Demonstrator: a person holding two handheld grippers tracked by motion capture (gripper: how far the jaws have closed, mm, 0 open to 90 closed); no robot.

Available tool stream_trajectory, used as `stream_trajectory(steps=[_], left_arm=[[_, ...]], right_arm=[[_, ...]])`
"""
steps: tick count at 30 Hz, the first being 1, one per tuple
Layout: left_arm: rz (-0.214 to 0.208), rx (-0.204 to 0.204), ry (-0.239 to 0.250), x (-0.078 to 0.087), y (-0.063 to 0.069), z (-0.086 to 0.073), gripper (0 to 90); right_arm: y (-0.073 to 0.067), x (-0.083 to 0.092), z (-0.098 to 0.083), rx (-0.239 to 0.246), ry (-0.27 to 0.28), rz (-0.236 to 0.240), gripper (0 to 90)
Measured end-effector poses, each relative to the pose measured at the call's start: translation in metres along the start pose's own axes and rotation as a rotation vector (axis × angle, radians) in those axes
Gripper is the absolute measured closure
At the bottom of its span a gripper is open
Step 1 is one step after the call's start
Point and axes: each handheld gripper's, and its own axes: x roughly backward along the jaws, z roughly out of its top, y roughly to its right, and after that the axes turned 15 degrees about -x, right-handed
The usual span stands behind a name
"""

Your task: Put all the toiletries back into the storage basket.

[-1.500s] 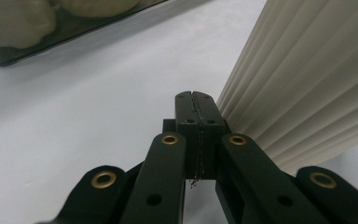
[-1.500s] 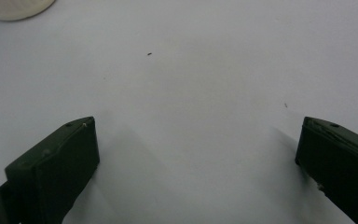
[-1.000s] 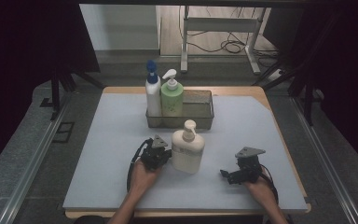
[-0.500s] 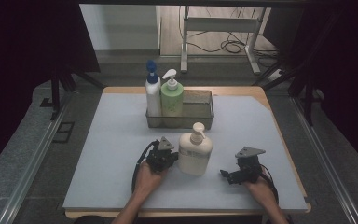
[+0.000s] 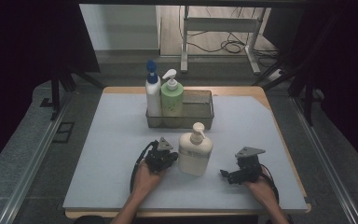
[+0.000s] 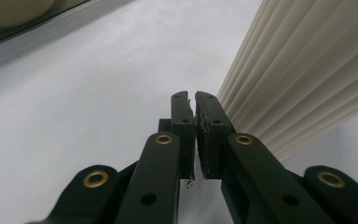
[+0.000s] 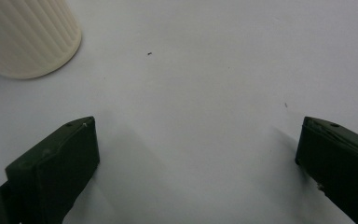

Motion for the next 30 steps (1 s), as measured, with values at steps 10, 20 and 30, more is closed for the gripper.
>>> stream_trajectory(steps=[10,20,30], left_arm=[[0.038,0.001,-0.010,0.013,-0.003,-0.005,73.8],[0.056,0.010,-0.023,0.025,-0.001,-0.013,58.3],[0.073,0.006,-0.039,0.032,0.004,-0.022,45.4]], right_arm=[[-0.002,0.003,0.001,0.020,0.001,0.021,2.5],[-0.007,0.010,0.004,0.055,0.031,0.061,0.0],[-0.015,0.019,0.009,0.081,0.042,0.093,0.0]])
